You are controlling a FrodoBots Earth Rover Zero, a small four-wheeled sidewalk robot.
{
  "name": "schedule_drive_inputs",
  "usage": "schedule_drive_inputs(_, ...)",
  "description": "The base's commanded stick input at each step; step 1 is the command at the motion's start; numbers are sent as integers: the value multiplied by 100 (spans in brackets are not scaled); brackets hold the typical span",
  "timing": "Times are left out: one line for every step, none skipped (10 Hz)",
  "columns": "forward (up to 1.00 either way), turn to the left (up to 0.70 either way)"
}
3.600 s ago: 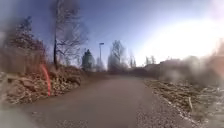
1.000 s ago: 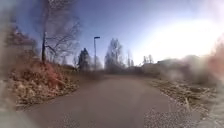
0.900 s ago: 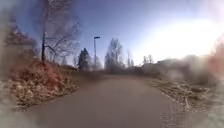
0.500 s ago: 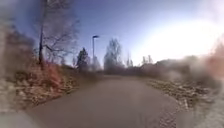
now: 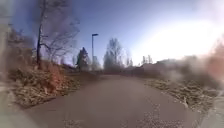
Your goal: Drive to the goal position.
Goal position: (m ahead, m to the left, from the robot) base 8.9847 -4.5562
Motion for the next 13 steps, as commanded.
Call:
schedule_drive_inputs(70, 0)
schedule_drive_inputs(70, 0)
schedule_drive_inputs(70, 0)
schedule_drive_inputs(70, 0)
schedule_drive_inputs(70, 0)
schedule_drive_inputs(70, 0)
schedule_drive_inputs(70, 0)
schedule_drive_inputs(70, 0)
schedule_drive_inputs(70, 0)
schedule_drive_inputs(70, 0)
schedule_drive_inputs(70, 0)
schedule_drive_inputs(70, 0)
schedule_drive_inputs(70, 0)
